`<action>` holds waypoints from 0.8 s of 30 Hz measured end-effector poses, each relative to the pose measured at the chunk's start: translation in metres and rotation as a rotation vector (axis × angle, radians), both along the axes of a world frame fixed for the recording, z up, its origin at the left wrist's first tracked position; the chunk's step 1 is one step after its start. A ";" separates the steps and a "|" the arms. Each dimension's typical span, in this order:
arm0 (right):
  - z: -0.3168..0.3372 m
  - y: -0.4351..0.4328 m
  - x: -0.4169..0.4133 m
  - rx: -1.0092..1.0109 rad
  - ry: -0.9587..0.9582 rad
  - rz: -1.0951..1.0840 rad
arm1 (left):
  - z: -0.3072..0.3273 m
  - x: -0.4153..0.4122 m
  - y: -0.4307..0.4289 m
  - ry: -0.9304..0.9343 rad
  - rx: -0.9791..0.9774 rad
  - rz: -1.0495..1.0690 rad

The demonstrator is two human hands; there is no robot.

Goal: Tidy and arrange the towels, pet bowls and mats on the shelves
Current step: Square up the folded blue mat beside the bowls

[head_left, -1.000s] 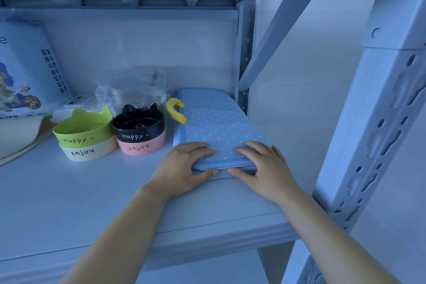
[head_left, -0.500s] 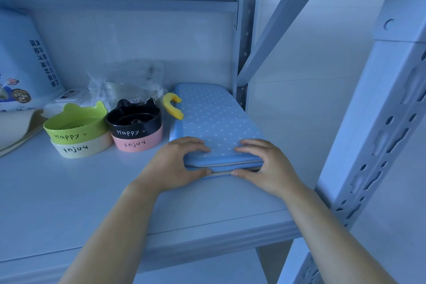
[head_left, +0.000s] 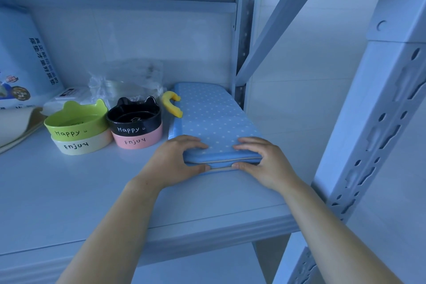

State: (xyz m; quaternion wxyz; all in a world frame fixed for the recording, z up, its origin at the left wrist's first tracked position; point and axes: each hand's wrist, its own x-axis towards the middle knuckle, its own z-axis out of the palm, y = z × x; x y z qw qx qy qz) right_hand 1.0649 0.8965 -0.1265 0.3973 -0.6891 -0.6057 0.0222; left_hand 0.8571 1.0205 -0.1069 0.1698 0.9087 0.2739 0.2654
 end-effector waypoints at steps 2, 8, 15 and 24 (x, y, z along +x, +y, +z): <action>0.000 0.000 -0.001 0.005 0.002 -0.001 | 0.000 0.000 -0.001 0.002 0.001 0.007; -0.001 0.000 0.000 0.008 -0.001 -0.004 | -0.001 -0.001 -0.003 -0.004 -0.007 0.013; 0.000 -0.003 -0.005 0.030 -0.049 -0.027 | -0.004 0.000 -0.007 0.025 0.069 0.028; 0.007 -0.028 -0.015 0.047 -0.055 -0.005 | -0.003 -0.004 -0.038 -0.072 0.114 0.109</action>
